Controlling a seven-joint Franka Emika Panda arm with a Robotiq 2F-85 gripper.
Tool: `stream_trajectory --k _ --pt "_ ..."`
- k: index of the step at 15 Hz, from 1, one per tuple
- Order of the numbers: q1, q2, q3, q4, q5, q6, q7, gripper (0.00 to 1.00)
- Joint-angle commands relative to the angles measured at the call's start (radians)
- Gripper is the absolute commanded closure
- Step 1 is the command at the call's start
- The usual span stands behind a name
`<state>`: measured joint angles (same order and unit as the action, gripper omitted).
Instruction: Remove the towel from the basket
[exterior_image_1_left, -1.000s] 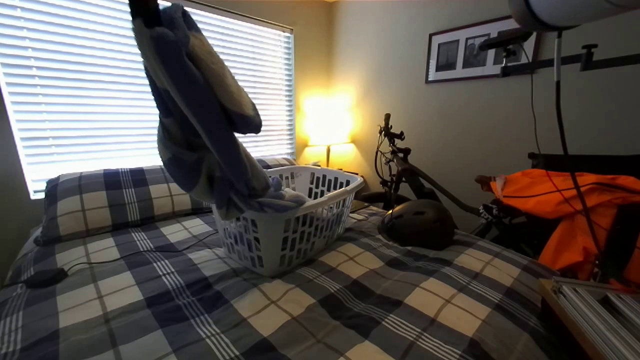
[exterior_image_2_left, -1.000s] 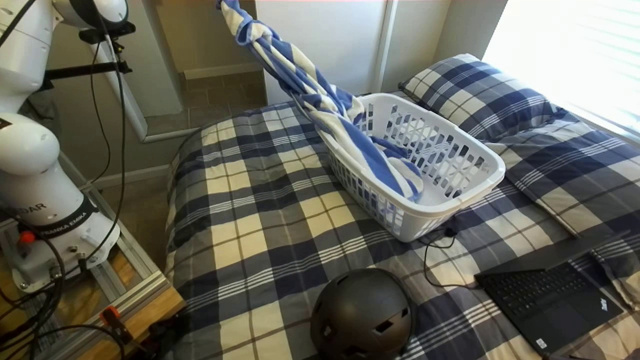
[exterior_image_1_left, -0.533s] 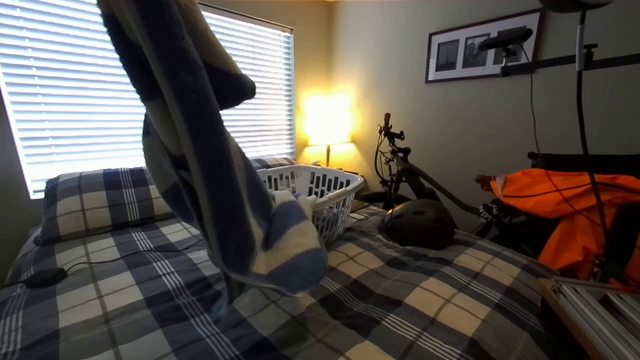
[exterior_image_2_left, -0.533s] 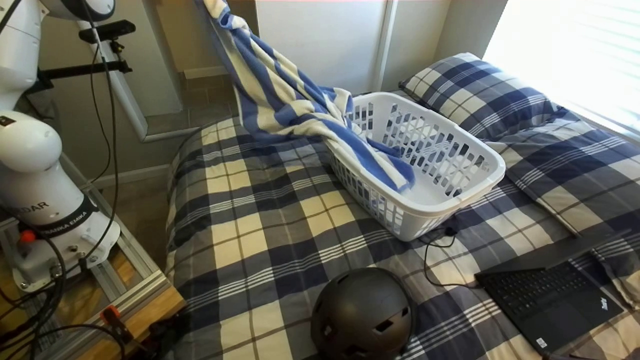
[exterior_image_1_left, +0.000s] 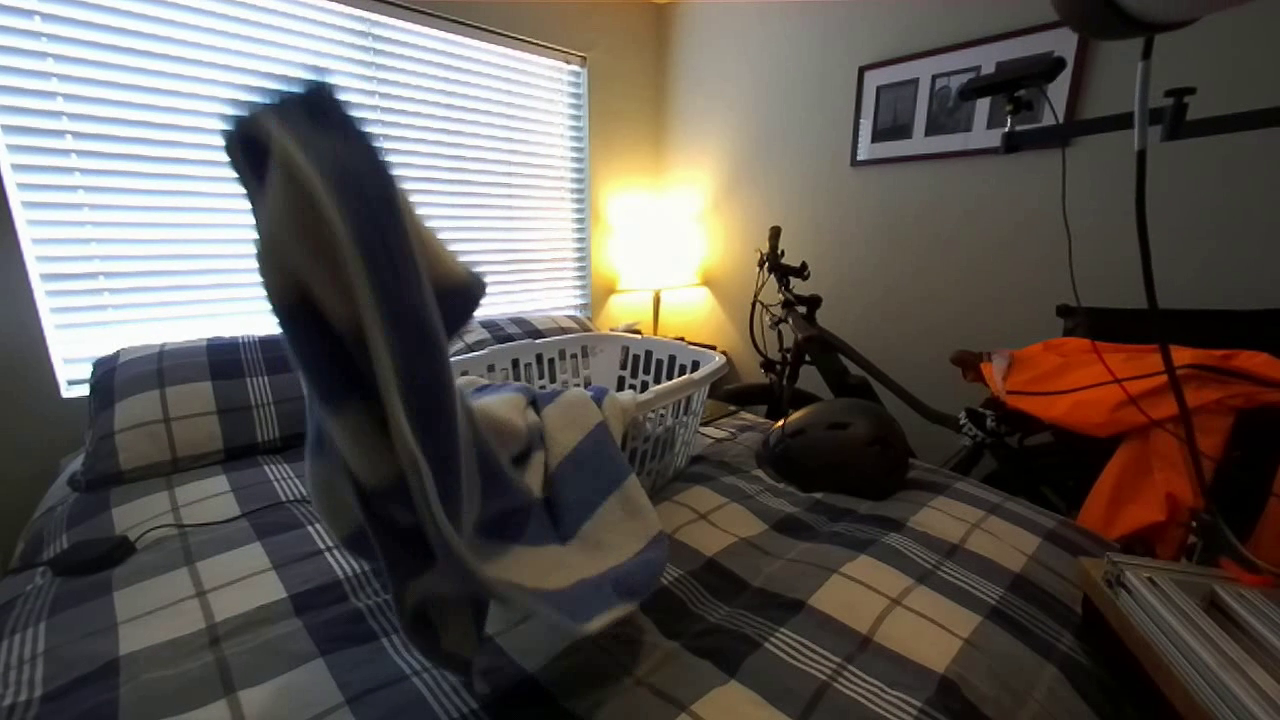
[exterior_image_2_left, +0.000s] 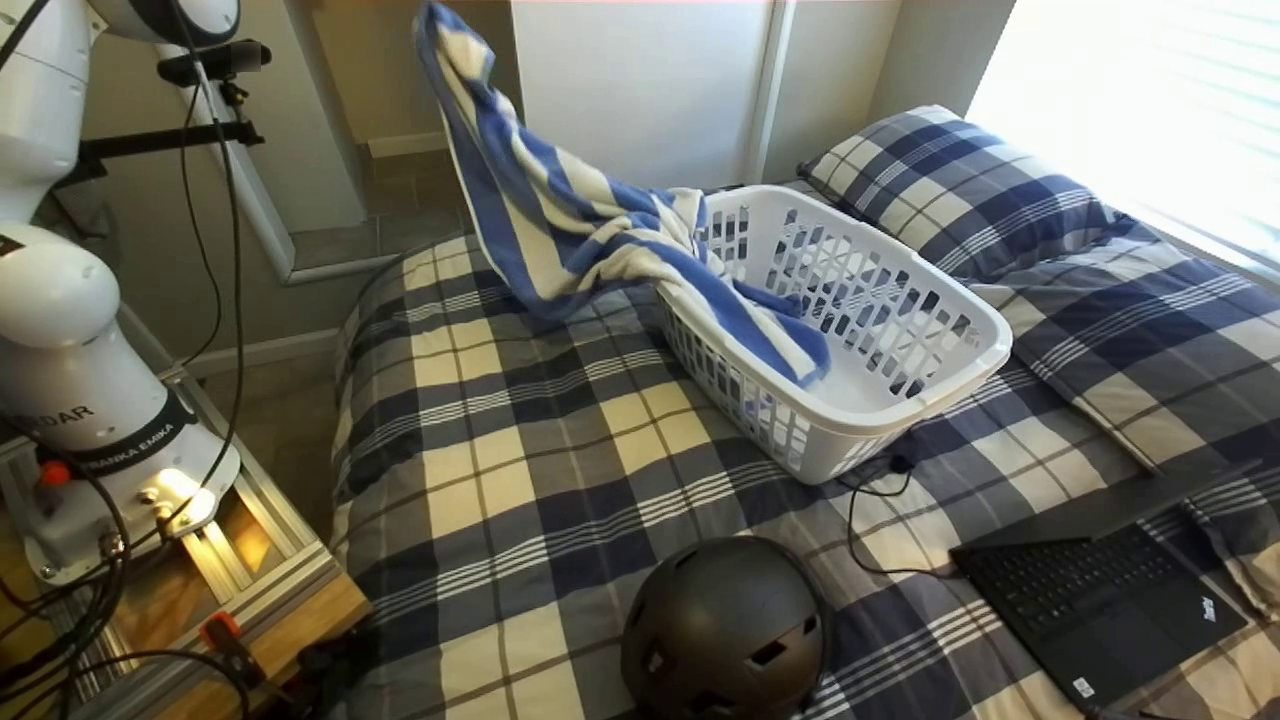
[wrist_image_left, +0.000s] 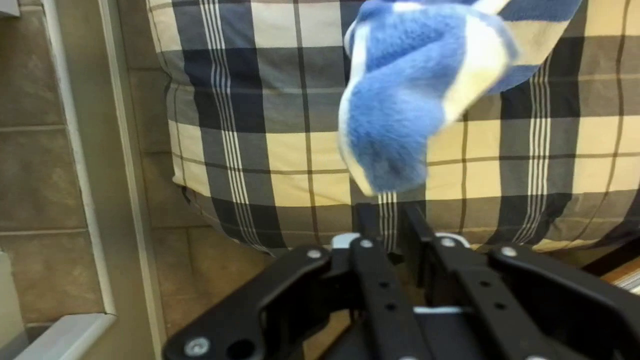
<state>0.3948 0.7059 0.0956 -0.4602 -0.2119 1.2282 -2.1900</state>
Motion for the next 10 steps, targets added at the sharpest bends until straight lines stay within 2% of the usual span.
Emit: stream_trajectory --k 1,3,5,8,10 --pt "-0.037 0.027 -0.034 0.042 -0.025 -0.017 -0.072 0.49" --pt "-0.070 0.009 -0.066 0.024 -0.021 -0.044 0.038 0.36" --pt "-0.125 0.003 -0.086 0.006 -0.008 -0.034 0.088 0.22" --pt "-0.240 0.014 -0.105 0.012 0.015 -0.018 0.144 0.02" --pt "-0.326 0.021 -0.117 0.013 0.028 -0.023 0.170 0.00"
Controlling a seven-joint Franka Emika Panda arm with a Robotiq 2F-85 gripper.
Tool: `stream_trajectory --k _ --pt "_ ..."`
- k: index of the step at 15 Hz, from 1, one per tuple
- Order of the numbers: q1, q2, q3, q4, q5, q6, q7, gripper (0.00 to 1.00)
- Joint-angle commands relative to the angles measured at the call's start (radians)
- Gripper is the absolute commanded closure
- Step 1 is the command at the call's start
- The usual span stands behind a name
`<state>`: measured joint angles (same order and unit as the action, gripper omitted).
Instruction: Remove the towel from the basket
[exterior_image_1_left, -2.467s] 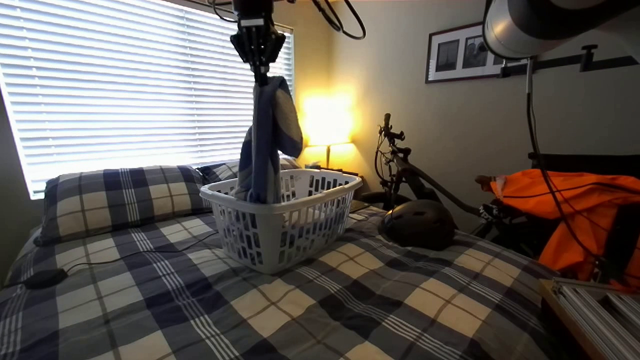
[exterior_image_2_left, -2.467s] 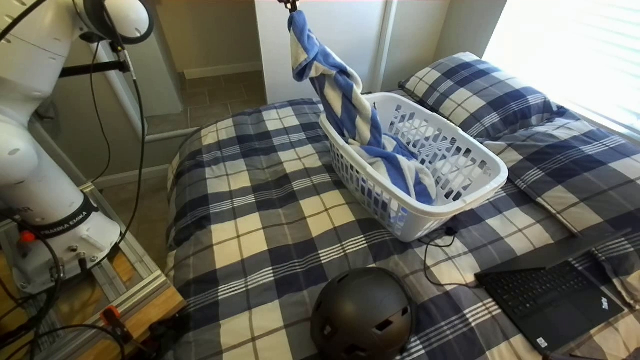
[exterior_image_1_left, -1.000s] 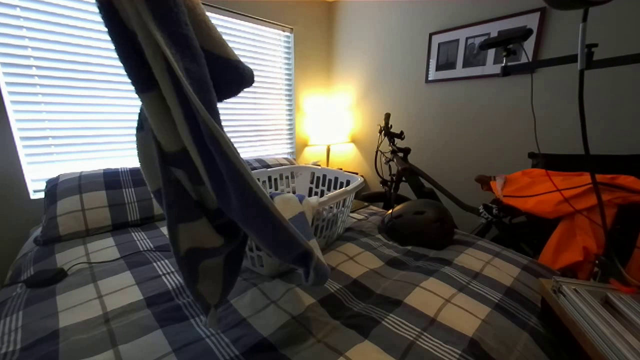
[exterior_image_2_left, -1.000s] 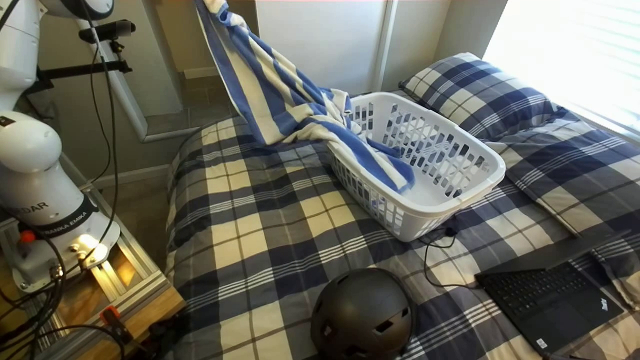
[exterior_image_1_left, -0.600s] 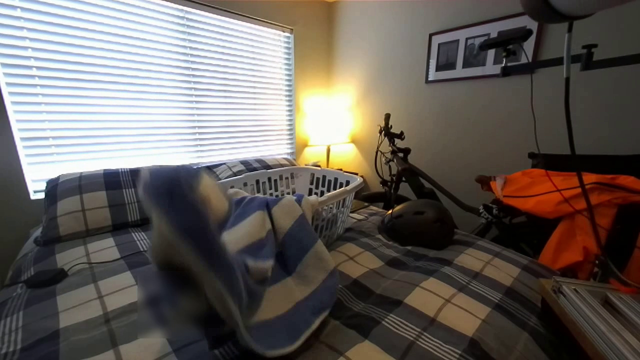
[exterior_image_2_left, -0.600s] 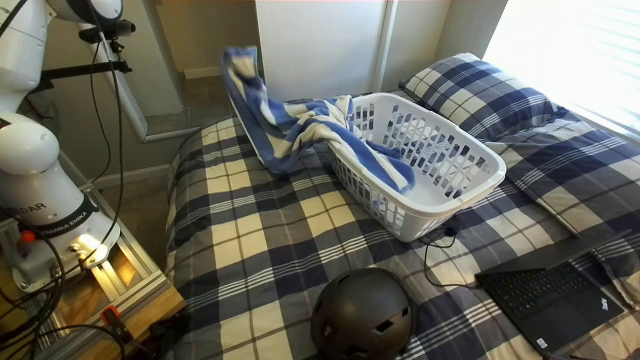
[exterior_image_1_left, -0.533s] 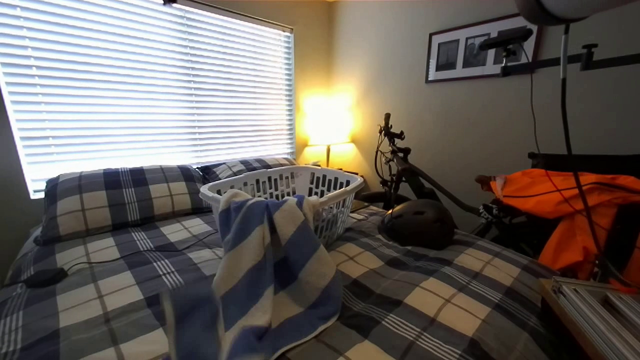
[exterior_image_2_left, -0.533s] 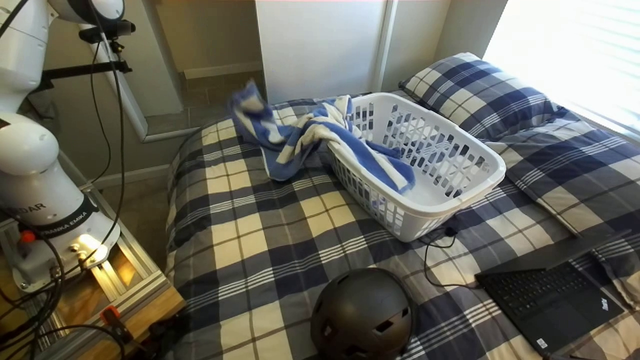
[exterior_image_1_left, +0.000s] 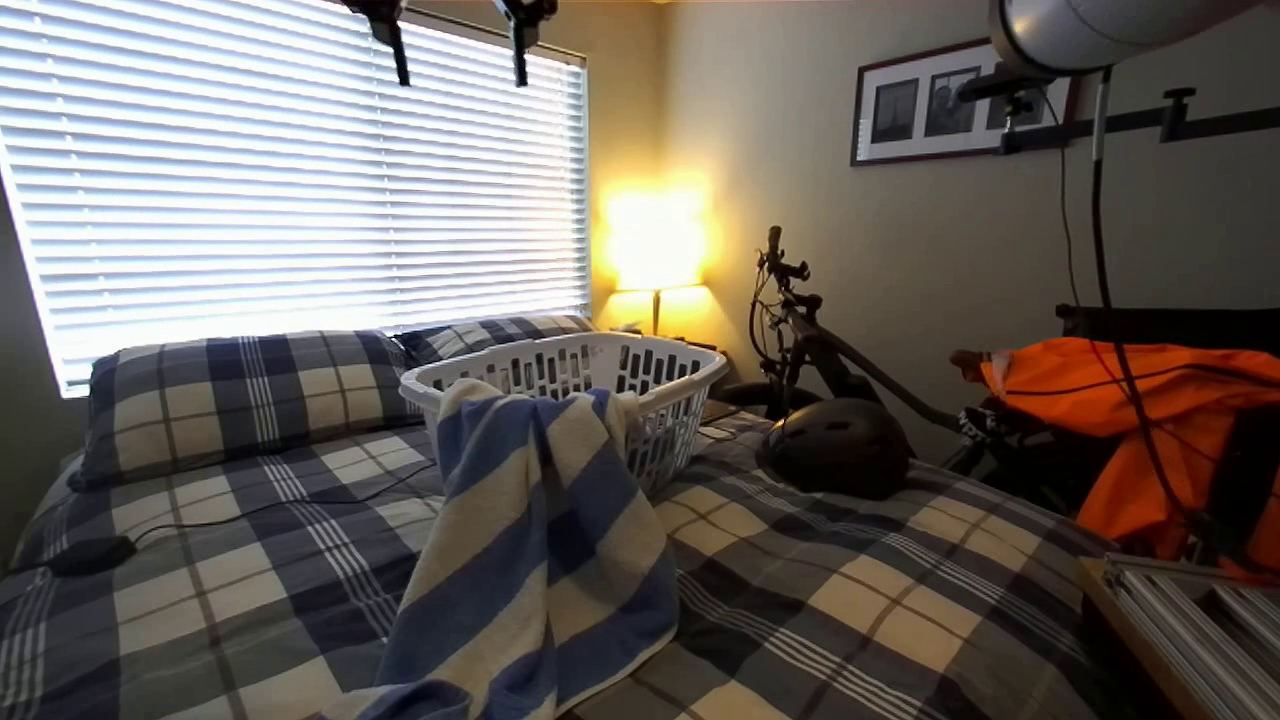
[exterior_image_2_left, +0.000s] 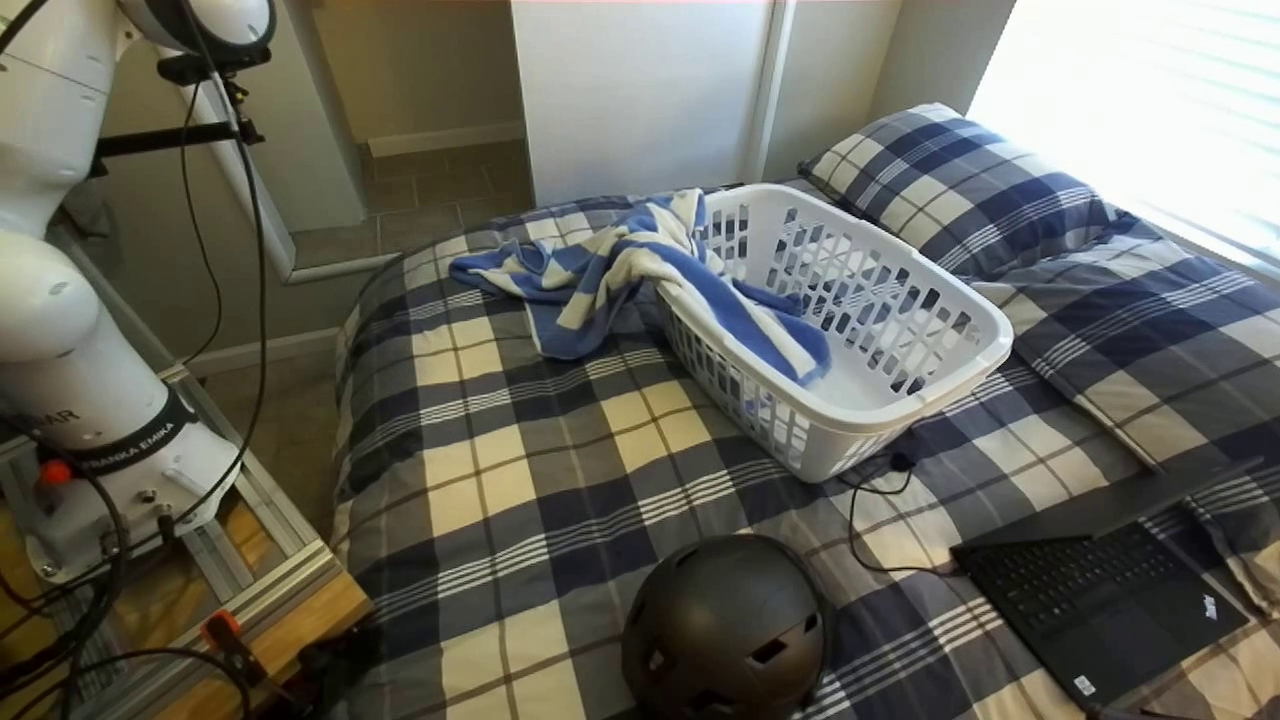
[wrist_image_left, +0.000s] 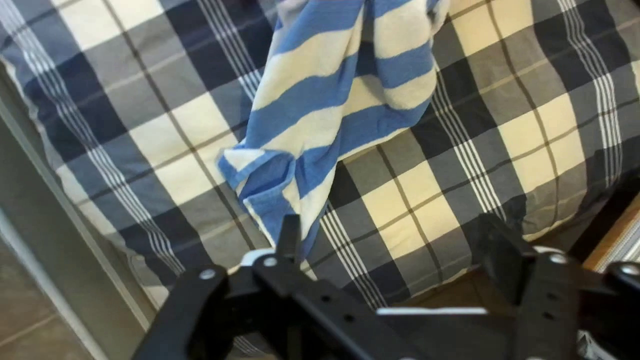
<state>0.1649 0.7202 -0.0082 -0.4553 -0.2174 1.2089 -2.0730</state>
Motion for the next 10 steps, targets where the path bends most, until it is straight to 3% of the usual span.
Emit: stream_trajectory --k 1,7,8,10 --pt "-0.142 0.015 -0.017 0.008 0.042 0.000 0.065 0.00" --pt "-0.311 0.123 -0.031 0.026 0.088 0.041 0.266 0.00" --pt "-0.297 0.093 -0.028 0.026 0.062 0.004 0.178 0.00" --pt "-0.311 0.110 -0.029 0.017 0.065 0.012 0.183 0.00"
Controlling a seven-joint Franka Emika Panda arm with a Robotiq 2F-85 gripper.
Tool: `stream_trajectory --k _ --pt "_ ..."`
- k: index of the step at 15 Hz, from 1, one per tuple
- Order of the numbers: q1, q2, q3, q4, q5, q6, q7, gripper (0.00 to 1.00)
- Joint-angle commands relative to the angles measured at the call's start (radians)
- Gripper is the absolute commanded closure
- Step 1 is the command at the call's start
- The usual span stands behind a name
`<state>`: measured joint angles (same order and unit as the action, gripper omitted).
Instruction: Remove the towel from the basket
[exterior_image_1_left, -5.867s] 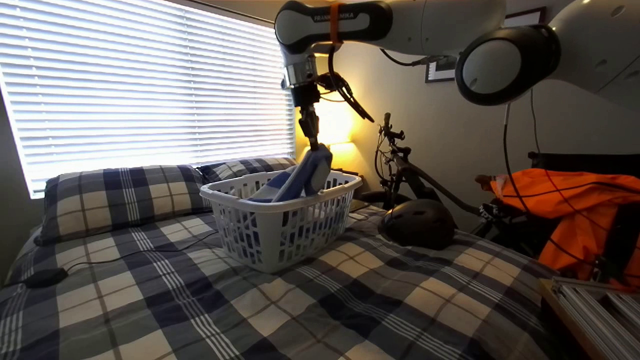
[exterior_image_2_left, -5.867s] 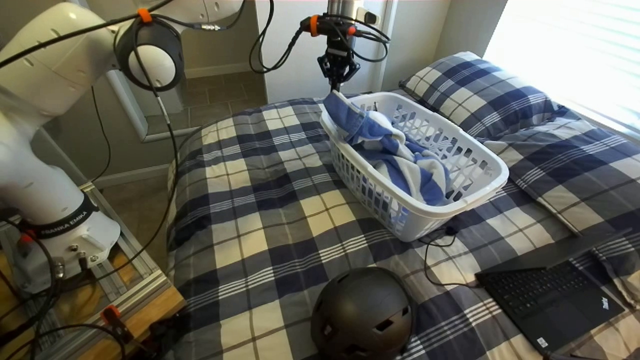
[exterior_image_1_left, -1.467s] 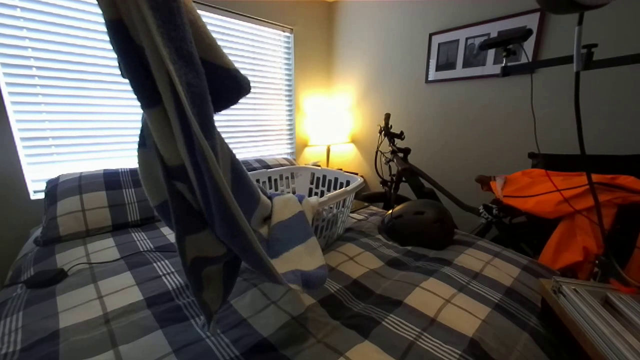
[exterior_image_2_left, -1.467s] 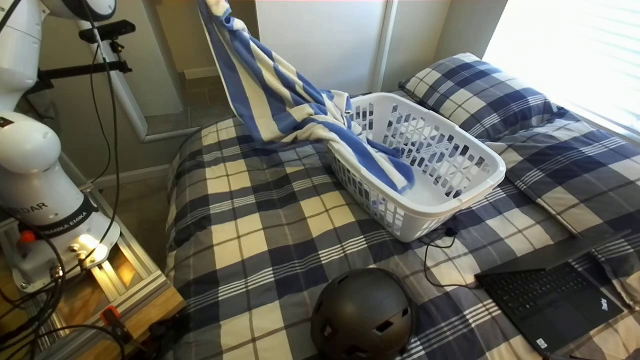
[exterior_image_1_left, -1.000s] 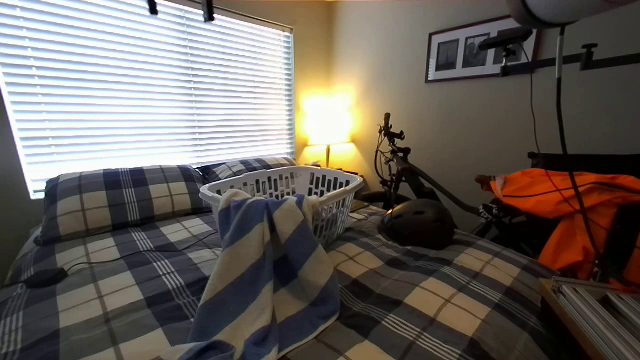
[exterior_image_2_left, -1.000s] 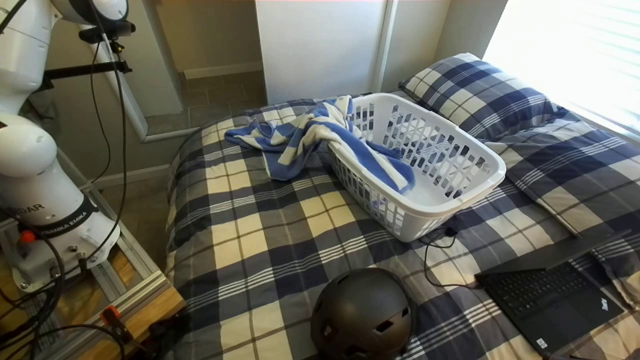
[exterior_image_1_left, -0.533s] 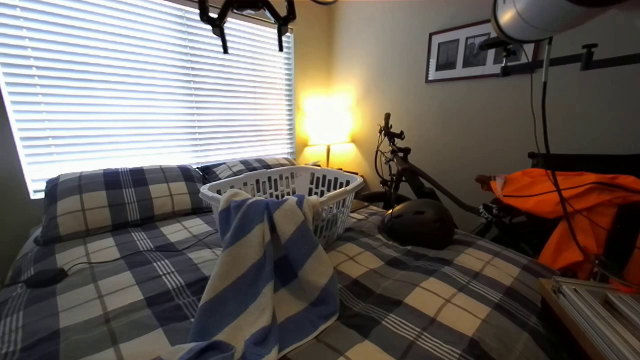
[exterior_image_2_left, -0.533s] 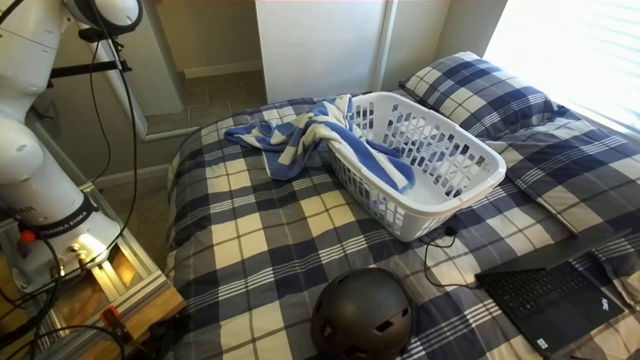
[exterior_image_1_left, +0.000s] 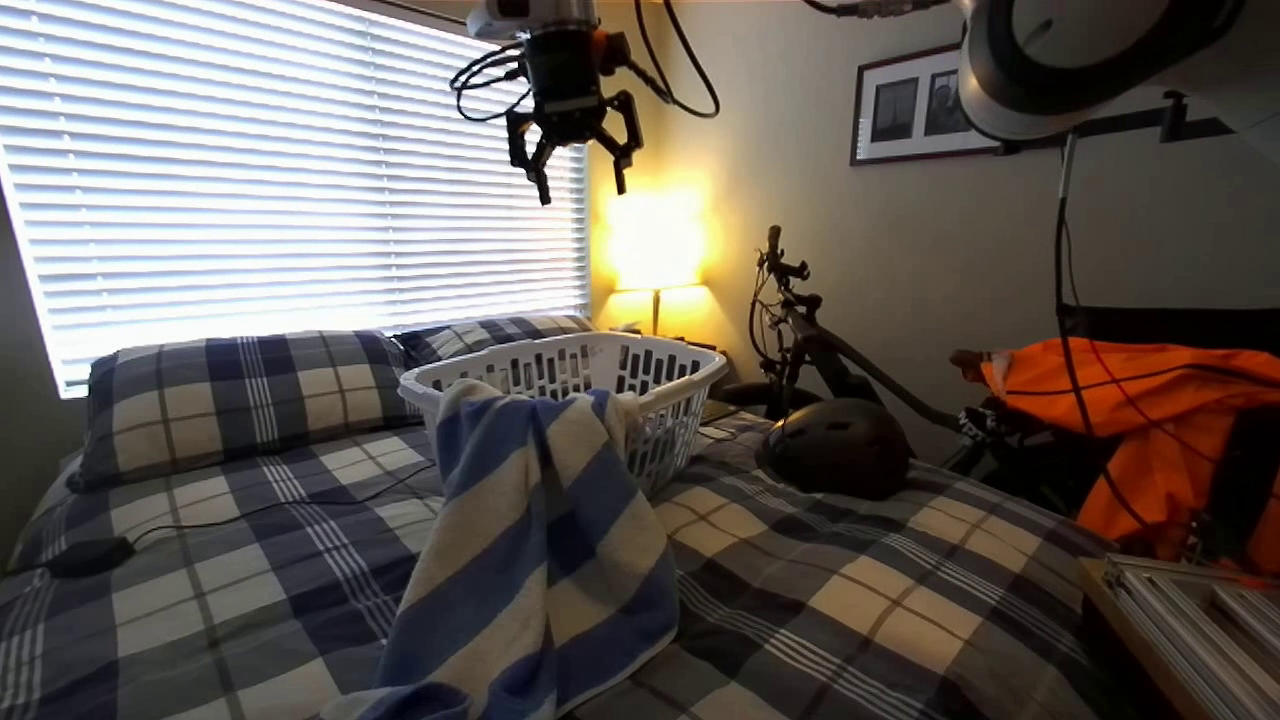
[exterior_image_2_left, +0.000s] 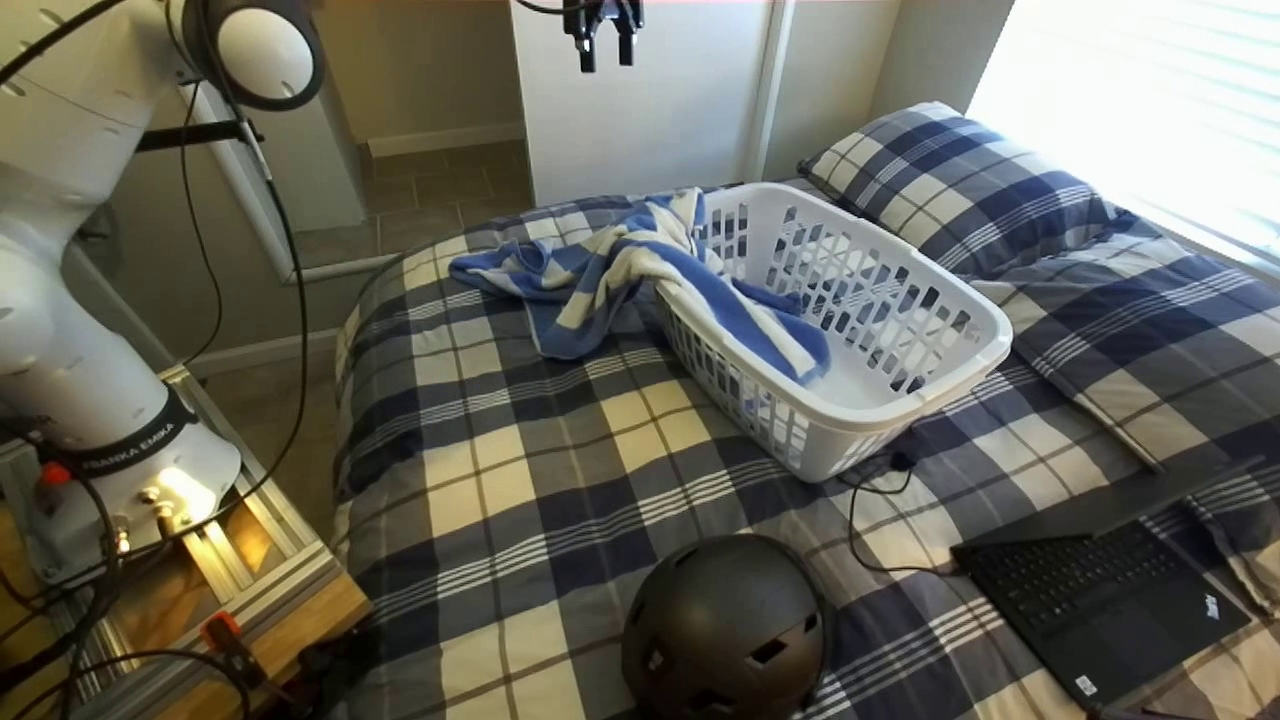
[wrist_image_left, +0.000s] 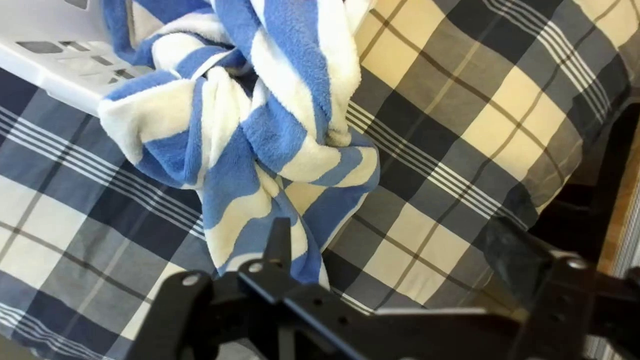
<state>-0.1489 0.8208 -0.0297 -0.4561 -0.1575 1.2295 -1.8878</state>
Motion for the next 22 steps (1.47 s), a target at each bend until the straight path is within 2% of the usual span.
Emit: stream_trajectory --k 1,8,12,14,19,22 --pt "0.005 0.002 -0.007 0.004 0.005 -0.002 -0.001 0.00" --pt "0.019 -0.021 -0.006 -0.011 0.005 0.008 0.003 0.00" --pt "-0.055 0.044 0.017 -0.010 0.092 0.105 0.101 0.00" --pt "-0.078 0.123 0.004 0.060 0.085 0.138 0.103 0.00" --pt "-0.152 0.221 0.022 0.045 0.126 0.281 0.129 0.00" --pt "-0.173 0.276 0.029 0.038 0.150 0.359 0.143 0.00"
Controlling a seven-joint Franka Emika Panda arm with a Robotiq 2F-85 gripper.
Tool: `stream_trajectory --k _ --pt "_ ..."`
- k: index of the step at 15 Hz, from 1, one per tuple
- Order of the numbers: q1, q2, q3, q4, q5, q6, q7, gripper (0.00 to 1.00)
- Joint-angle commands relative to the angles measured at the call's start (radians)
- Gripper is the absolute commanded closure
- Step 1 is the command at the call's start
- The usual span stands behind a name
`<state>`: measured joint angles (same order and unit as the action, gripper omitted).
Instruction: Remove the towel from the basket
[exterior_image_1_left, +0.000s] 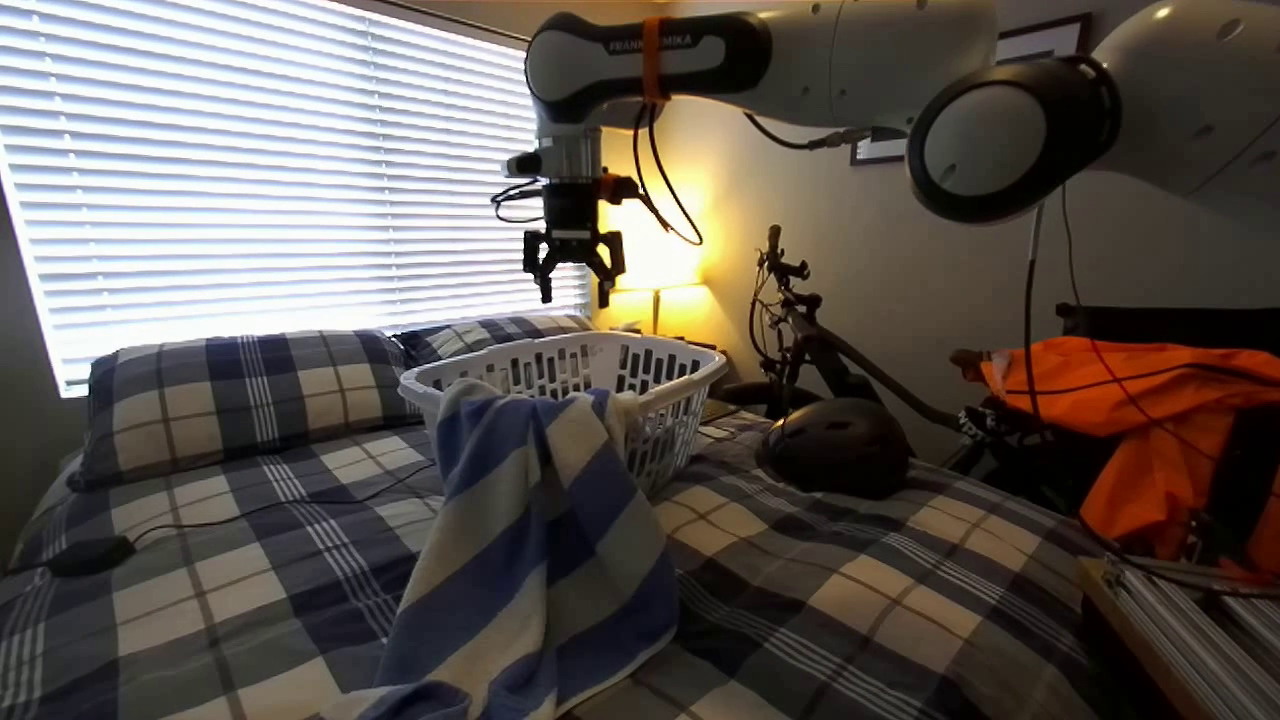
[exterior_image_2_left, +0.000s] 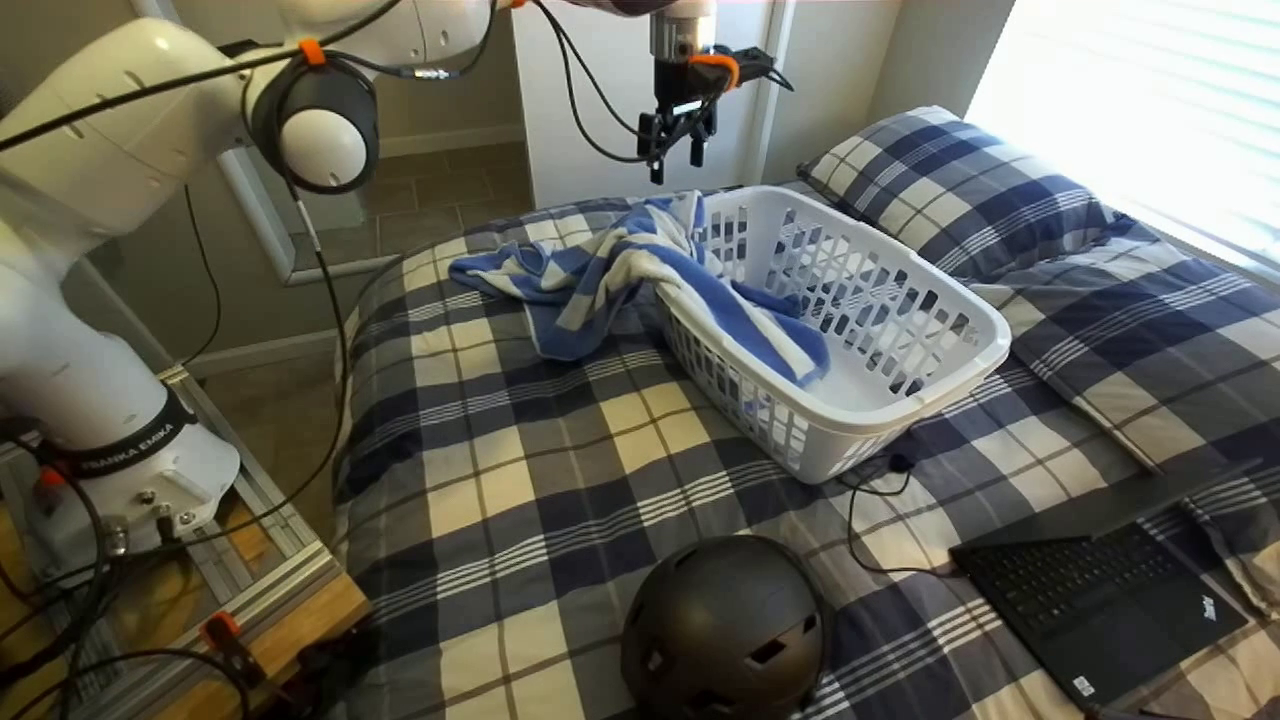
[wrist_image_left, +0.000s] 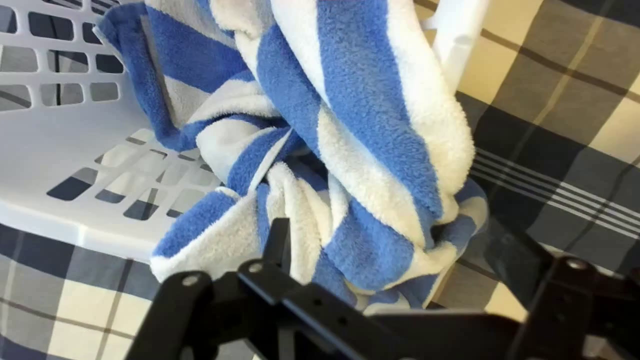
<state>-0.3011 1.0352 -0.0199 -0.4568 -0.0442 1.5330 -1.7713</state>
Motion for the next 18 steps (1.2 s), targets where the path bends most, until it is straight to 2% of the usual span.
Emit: stream_trajectory --k 1,12,18 --pt "-0.025 0.079 0.022 0.037 0.040 0.063 0.011 0.00" --pt "-0.019 0.181 -0.013 0.034 -0.014 0.078 -0.134 0.00" --pt "-0.007 0.217 -0.050 0.040 -0.048 0.157 -0.115 0.00"
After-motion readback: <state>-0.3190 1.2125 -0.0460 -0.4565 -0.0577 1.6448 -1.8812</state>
